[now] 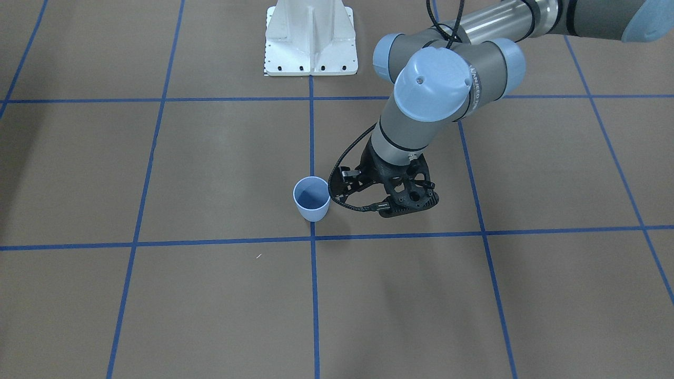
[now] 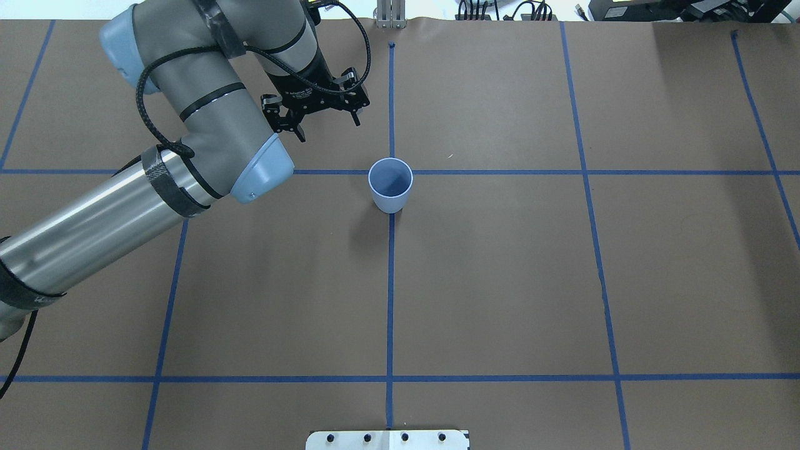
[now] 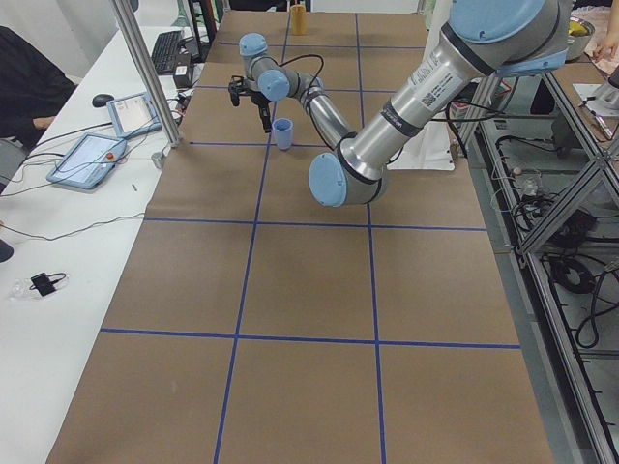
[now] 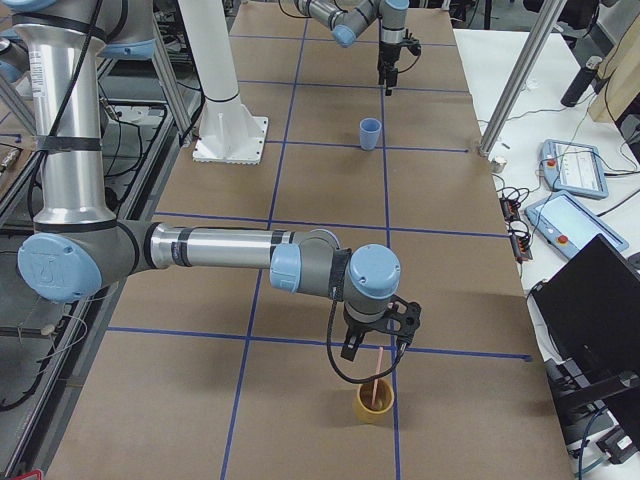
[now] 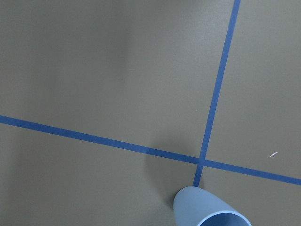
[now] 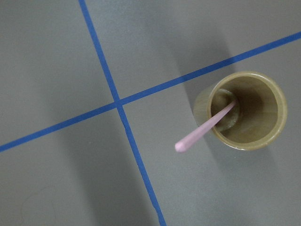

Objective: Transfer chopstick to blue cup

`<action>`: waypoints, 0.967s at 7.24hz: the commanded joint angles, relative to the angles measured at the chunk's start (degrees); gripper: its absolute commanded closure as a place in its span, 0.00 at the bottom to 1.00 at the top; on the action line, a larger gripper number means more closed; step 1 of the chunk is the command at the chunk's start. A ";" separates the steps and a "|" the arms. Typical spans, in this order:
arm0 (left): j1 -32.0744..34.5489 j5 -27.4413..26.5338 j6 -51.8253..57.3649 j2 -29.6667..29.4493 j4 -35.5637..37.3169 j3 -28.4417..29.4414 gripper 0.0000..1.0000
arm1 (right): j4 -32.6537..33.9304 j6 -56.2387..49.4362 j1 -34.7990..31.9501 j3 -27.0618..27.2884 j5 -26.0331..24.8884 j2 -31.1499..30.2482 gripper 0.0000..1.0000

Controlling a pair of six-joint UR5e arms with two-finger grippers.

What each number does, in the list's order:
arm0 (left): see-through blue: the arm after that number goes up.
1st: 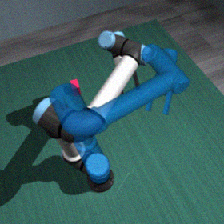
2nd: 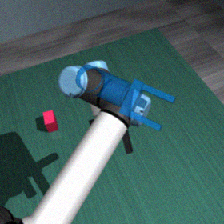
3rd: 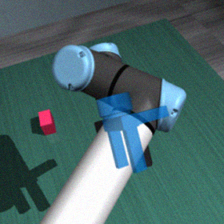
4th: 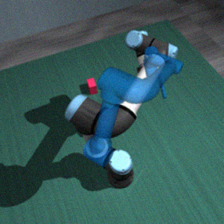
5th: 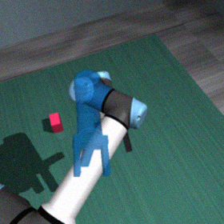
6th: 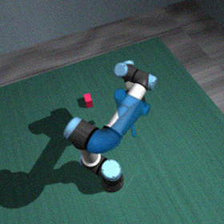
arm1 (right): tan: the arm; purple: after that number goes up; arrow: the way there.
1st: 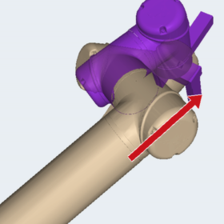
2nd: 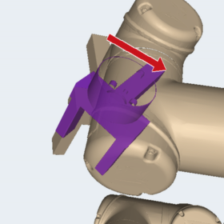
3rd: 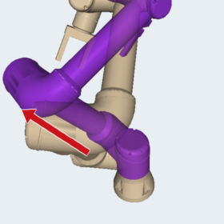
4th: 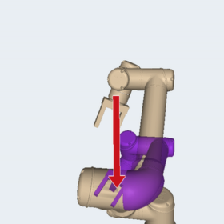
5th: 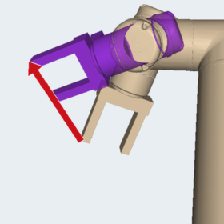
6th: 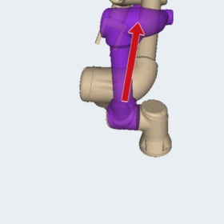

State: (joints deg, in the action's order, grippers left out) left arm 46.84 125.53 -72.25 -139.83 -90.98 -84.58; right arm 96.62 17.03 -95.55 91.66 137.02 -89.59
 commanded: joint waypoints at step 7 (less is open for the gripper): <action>0.53 -0.03 0.44 0.70 -0.07 -1.11 0.02 | -0.21 40.86 -1.91 -9.19 -0.09 12.41 0.00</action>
State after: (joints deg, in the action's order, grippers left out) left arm 47.37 125.51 -71.81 -139.07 -91.05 -85.69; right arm 96.49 53.93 -96.71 85.94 136.86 -79.62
